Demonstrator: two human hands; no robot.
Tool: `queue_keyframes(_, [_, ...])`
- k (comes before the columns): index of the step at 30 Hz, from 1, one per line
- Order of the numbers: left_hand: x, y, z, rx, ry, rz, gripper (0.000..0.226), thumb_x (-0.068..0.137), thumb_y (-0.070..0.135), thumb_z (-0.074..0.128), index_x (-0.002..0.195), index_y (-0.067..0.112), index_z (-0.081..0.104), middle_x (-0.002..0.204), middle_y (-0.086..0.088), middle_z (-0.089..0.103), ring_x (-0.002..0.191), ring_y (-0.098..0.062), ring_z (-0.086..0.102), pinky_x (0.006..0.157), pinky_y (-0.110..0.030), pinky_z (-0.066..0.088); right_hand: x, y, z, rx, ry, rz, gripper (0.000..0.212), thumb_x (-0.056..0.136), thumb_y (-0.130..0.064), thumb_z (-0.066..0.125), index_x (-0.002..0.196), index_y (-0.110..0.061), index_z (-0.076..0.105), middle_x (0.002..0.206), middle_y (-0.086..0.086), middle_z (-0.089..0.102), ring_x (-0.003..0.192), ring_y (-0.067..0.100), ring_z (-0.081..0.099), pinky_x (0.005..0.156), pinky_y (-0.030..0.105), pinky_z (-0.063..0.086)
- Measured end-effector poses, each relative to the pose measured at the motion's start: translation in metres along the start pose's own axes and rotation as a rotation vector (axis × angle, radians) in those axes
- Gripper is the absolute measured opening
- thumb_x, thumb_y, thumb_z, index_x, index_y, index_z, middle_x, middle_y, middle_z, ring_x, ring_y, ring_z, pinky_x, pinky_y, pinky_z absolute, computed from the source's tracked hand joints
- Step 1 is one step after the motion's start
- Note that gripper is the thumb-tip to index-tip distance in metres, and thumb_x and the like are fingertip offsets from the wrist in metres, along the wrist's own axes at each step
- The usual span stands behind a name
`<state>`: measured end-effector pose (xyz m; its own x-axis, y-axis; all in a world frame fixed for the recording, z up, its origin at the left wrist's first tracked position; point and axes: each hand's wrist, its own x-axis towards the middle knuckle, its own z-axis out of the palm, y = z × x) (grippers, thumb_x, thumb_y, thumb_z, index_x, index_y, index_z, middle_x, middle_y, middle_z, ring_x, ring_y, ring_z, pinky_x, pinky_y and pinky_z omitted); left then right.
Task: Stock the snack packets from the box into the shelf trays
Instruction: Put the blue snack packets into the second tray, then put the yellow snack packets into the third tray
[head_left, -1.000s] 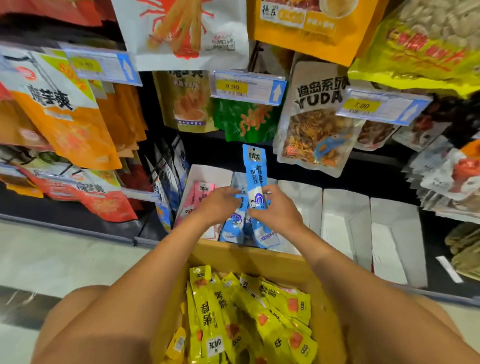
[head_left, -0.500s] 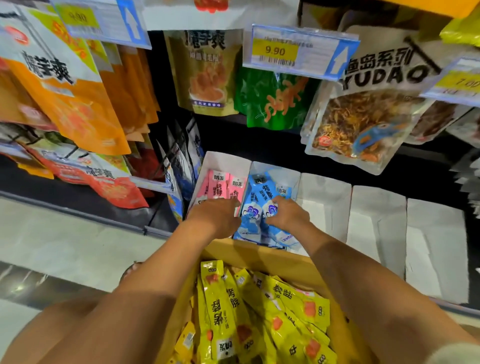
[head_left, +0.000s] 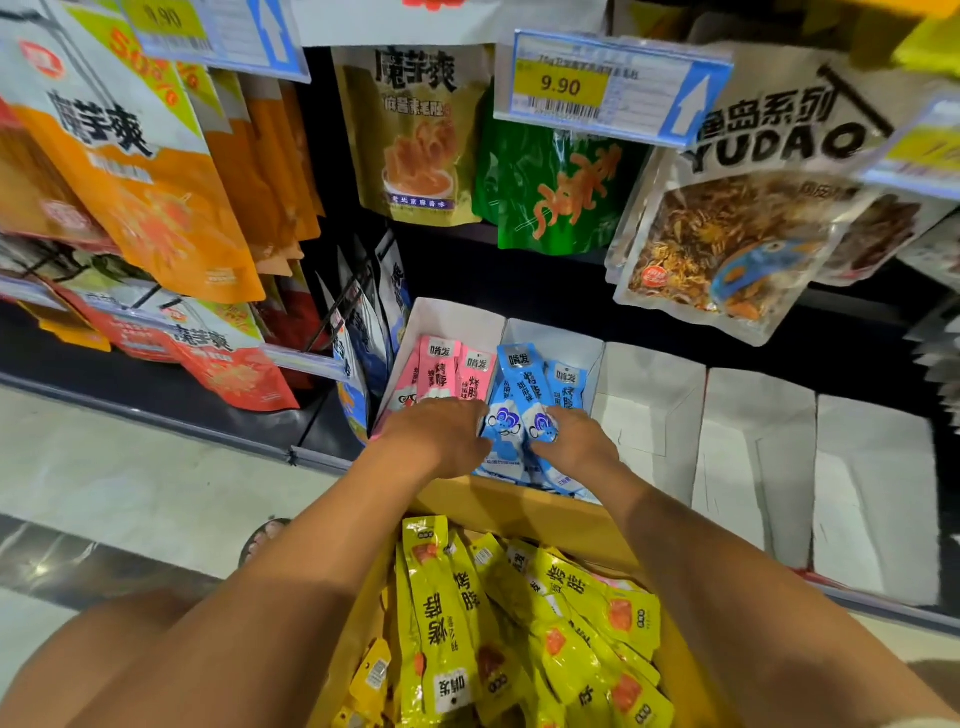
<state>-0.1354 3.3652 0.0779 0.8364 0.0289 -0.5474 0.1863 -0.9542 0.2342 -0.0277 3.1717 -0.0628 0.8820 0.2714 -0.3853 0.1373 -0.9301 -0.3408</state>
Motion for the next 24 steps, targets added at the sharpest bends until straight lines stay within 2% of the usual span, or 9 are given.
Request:
queue_keyframes(6, [-0.015, -0.007, 0.012, 0.024, -0.029, -0.006, 0.064, 0.105, 0.048, 0.045, 0.162, 0.032, 0.022, 0.167, -0.004, 0.031, 0.15, -0.033, 0.033, 0.118, -0.046, 0.037, -0.039, 0.012, -0.015, 0.034, 0.048, -0.046, 0.066, 0.09, -0.041, 0.07, 0.147, -0.023, 0.044, 0.143, 0.008, 0.046, 0.127, 0.029, 0.049, 0.099, 0.043, 0.051])
queue_keyframes(10, [-0.033, -0.012, 0.03, 0.059, -0.006, -0.006, 0.063, 0.103, 0.052, 0.046, 0.16, 0.032, 0.029, 0.163, -0.007, 0.037, 0.146, -0.034, 0.039, 0.114, -0.047, 0.04, -0.079, 0.023, -0.021, 0.068, 0.07, -0.076, 0.065, 0.087, -0.045, 0.073, 0.143, -0.025, 0.048, 0.141, 0.006, 0.049, 0.125, 0.025, 0.053, 0.095, 0.042, 0.054])
queue_keyframes(14, [-0.056, -0.022, 0.057, 0.053, 0.027, 0.028, 0.059, 0.098, 0.051, 0.048, 0.154, 0.036, 0.037, 0.157, -0.005, 0.046, 0.14, -0.032, 0.047, 0.111, -0.05, 0.044, -0.124, 0.032, -0.026, 0.078, 0.045, -0.11, 0.06, 0.089, -0.041, 0.072, 0.141, -0.023, 0.05, 0.142, 0.008, 0.048, 0.128, 0.026, 0.05, 0.1, 0.037, 0.049])
queue_keyframes(18, [-0.088, -0.032, 0.092, 0.096, 0.065, 0.08, 0.06, 0.099, 0.048, 0.052, 0.156, 0.035, 0.037, 0.161, -0.001, 0.042, 0.145, -0.028, 0.042, 0.114, -0.049, 0.041, -0.166, 0.039, -0.019, 0.061, 0.031, -0.104, 0.059, 0.088, -0.041, 0.072, 0.141, -0.026, 0.05, 0.142, 0.007, 0.048, 0.127, 0.025, 0.051, 0.103, 0.039, 0.047])
queue_keyframes(21, [-0.113, -0.035, 0.127, 0.098, 0.089, 0.079, 0.055, 0.1, 0.047, 0.052, 0.152, 0.033, 0.041, 0.156, -0.001, 0.047, 0.139, -0.027, 0.047, 0.109, -0.047, 0.046, -0.194, 0.045, -0.005, 0.041, 0.026, -0.11, 0.063, 0.086, -0.043, 0.073, 0.142, -0.024, 0.051, 0.143, 0.006, 0.05, 0.128, 0.024, 0.052, 0.105, 0.034, 0.045])
queue_keyframes(24, [-0.136, -0.032, 0.173, 0.046, 0.067, 0.067, 0.056, 0.103, 0.047, 0.049, 0.156, 0.031, 0.037, 0.16, 0.0, 0.041, 0.144, -0.025, 0.042, 0.112, -0.043, 0.043, -0.219, 0.053, 0.016, 0.04, -0.025, -0.112, 0.06, 0.087, -0.041, 0.073, 0.141, -0.023, 0.053, 0.142, 0.007, 0.05, 0.129, 0.024, 0.051, 0.104, 0.031, 0.042])
